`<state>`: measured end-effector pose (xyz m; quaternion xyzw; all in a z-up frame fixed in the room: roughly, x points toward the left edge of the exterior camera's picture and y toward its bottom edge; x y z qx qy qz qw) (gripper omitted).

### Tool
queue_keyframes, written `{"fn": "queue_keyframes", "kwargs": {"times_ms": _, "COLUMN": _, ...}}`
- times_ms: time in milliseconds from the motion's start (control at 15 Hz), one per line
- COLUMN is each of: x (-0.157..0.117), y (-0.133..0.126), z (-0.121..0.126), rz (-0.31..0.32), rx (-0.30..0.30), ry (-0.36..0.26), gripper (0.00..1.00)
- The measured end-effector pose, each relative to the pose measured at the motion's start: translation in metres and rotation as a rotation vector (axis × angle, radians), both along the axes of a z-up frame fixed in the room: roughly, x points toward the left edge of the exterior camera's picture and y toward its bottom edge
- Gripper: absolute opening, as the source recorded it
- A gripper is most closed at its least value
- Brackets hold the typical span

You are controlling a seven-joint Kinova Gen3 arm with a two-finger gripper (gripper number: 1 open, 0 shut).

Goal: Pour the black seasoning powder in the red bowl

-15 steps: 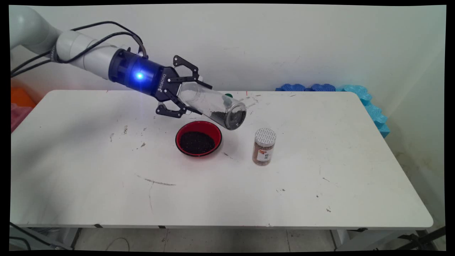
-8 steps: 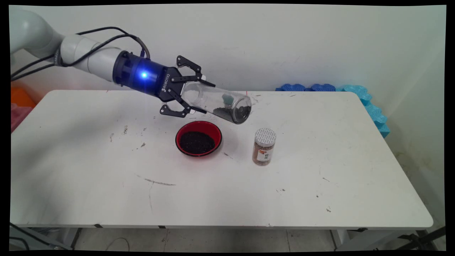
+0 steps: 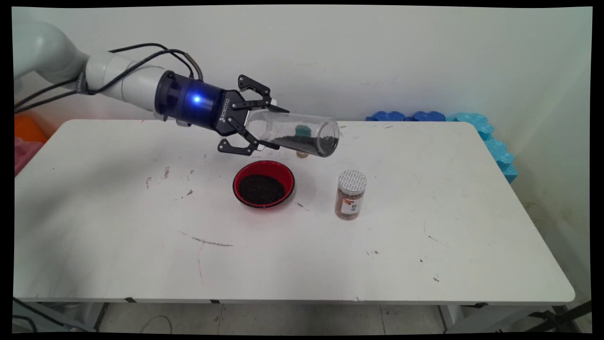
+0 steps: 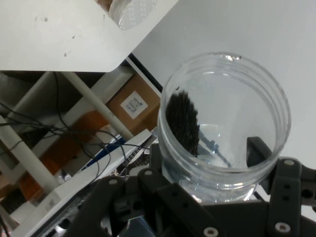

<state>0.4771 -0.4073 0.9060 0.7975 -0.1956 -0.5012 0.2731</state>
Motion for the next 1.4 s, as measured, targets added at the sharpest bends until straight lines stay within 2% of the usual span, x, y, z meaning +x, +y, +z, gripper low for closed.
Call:
{"fn": "queue_keyframes", "kwargs": {"times_ms": 533, "x": -0.002, "y": -0.002, "z": -0.007, "rz": 0.039, "rx": 0.050, "ry": 0.031, "gripper": 0.00}}
{"fn": "queue_keyframes", "kwargs": {"times_ms": 1400, "x": -0.004, "y": -0.003, "z": -0.012, "rz": 0.061, "rx": 0.087, "ry": 0.060, "gripper": 0.00}}
